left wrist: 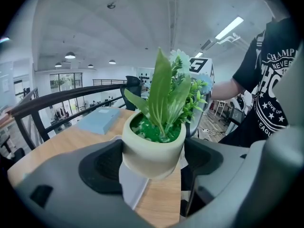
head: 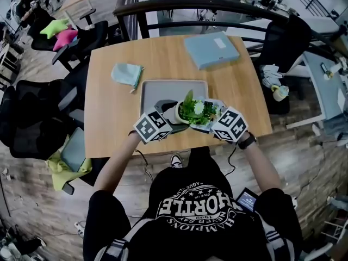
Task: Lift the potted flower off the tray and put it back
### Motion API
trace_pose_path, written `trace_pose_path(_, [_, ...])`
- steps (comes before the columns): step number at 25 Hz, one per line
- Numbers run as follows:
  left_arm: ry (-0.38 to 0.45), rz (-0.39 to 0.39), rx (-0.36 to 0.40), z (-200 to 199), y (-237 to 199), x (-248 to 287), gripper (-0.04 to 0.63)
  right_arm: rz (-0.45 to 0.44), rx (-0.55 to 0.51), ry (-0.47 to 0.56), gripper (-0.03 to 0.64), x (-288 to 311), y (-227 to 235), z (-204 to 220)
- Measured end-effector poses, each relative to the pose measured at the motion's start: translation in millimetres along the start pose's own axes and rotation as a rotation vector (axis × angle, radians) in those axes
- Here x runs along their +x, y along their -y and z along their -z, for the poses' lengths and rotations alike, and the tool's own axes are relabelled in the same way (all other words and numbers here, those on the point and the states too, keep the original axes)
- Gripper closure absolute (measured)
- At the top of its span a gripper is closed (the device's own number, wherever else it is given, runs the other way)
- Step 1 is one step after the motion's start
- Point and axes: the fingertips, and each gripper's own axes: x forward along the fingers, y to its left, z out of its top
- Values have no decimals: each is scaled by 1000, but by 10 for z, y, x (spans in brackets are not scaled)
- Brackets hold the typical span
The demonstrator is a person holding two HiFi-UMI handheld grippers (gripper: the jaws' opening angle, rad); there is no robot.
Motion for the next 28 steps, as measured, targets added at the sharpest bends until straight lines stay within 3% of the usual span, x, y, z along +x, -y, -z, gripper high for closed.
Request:
trace_pose_path(15, [11, -46, 2, -131, -186, 149, 181, -24, -40, 9, 167, -32, 277, -28])
trace_pose_path(28, [-2, -35, -9, -155, -205, 437, 181, -43, -25, -11, 167, -121, 472, 184])
